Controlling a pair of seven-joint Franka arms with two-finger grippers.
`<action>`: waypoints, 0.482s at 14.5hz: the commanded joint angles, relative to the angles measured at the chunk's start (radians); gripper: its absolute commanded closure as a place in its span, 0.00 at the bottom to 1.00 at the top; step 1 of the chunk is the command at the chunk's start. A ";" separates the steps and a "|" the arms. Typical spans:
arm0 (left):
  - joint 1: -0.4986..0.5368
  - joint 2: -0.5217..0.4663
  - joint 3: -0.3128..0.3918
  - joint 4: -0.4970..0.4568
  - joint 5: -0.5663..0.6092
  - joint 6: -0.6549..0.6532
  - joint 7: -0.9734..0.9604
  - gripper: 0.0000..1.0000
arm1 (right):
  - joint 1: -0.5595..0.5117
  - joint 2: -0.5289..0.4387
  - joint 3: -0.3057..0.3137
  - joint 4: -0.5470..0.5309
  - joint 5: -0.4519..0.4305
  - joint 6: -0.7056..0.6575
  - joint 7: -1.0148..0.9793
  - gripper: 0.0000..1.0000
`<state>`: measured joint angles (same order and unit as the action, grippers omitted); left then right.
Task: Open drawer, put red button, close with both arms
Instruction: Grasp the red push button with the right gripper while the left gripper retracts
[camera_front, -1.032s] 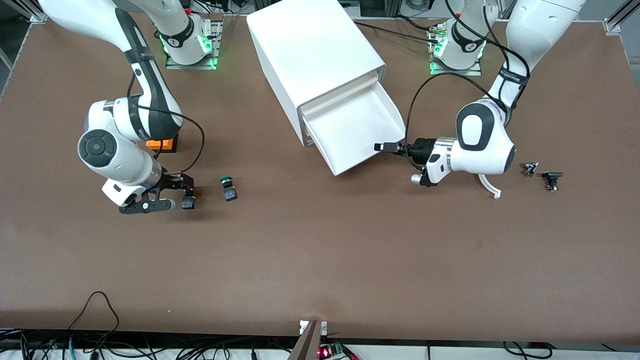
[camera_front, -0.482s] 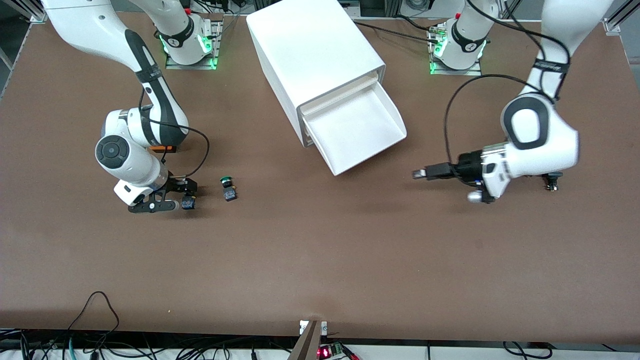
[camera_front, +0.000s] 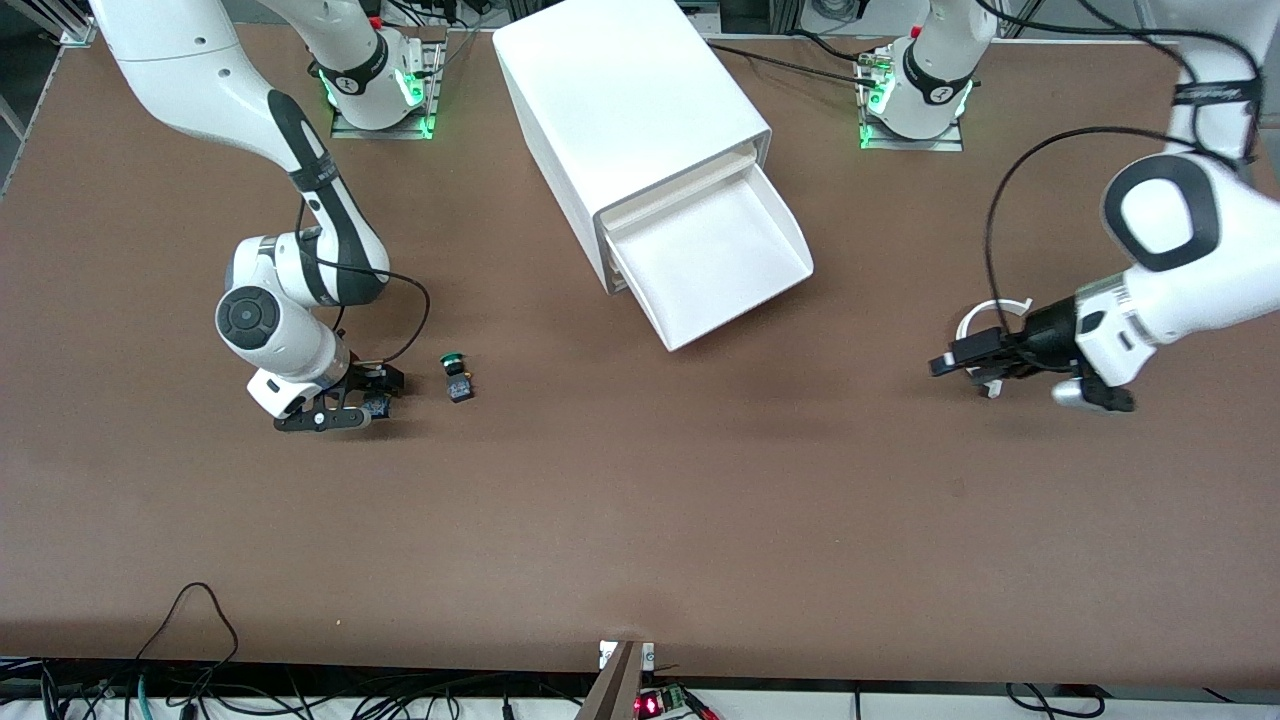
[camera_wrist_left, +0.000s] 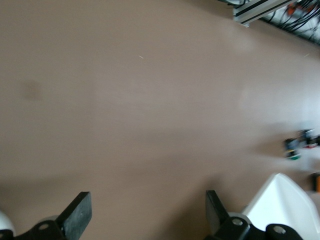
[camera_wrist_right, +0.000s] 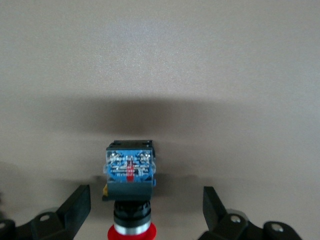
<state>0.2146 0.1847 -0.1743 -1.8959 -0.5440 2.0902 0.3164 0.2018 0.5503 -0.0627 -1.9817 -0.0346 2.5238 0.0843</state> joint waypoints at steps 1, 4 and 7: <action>0.008 -0.079 0.035 0.095 0.198 -0.160 -0.022 0.00 | -0.004 0.011 0.006 0.006 0.015 0.020 0.009 0.10; 0.003 -0.125 0.039 0.197 0.418 -0.278 -0.084 0.00 | -0.002 0.017 0.006 0.017 0.013 0.015 0.002 0.42; -0.007 -0.142 0.030 0.264 0.567 -0.378 -0.210 0.00 | -0.002 0.017 0.009 0.029 0.012 0.013 -0.008 0.56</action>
<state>0.2202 0.0377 -0.1369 -1.6846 -0.0687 1.7746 0.1852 0.2023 0.5620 -0.0613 -1.9703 -0.0346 2.5354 0.0843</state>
